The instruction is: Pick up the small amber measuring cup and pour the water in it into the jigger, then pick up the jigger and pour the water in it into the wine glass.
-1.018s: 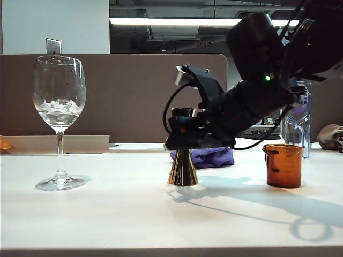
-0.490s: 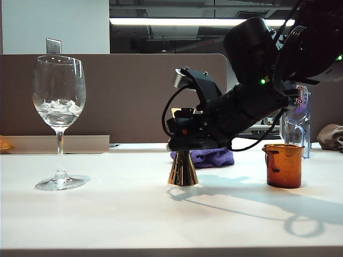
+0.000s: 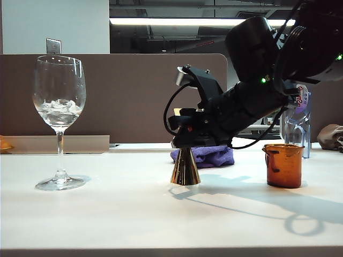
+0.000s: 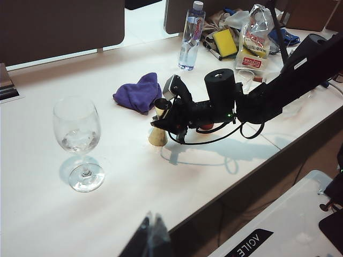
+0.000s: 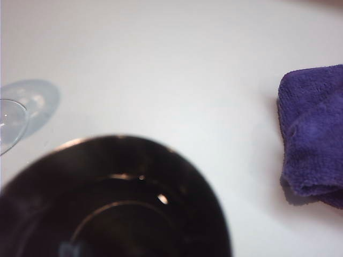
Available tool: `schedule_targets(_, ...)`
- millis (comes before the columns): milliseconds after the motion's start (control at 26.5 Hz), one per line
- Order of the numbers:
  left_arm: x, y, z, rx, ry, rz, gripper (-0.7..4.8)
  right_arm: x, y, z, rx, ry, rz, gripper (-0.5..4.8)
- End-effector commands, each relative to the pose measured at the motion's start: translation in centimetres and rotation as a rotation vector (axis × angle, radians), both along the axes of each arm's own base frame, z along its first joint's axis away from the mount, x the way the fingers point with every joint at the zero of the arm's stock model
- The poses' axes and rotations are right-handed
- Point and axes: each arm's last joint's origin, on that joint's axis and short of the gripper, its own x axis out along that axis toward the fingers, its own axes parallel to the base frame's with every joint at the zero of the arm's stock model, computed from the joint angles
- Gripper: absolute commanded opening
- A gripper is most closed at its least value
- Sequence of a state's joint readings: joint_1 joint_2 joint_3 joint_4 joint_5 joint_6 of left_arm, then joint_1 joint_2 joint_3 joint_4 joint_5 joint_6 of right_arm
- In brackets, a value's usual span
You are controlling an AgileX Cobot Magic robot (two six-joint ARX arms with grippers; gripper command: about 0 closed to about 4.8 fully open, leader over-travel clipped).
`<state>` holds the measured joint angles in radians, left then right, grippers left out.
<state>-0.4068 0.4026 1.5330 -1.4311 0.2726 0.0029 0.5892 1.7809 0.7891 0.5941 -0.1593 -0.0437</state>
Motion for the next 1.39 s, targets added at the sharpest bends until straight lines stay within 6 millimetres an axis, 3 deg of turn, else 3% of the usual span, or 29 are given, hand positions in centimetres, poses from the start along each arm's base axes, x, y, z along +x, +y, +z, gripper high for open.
schedule_targets(38, 0.0, 0.0, 0.0, -0.002, 0.003, -0.001, -0.02, 0.0, 0.0, 0.2, 0.008, -0.003, 0.001, 0.76)
schedule_targets(75, 0.0, 0.0, 0.0, -0.002, 0.003, -0.001, -0.02, 0.0, 0.0, 0.2, 0.008, -0.004, 0.001, 0.47)
schedule_targets(641, 0.0, 0.0, 0.0, -0.002, 0.003, -0.001, -0.02, 0.9, 0.6, 1.4, 0.008, -0.009, -0.004, 0.30)
schedule_targets(679, 0.0, 0.0, 0.0, -0.002, 0.003, -0.001, -0.02, 1.1, 0.8, 1.8, 0.015, -0.019, -0.004, 0.08)
schedule_targets(1395, 0.0, 0.0, 0.0, -0.002, 0.003, -0.001, -0.02, 2.8, 4.1, 11.2, -0.016, -0.106, -0.020, -0.01)
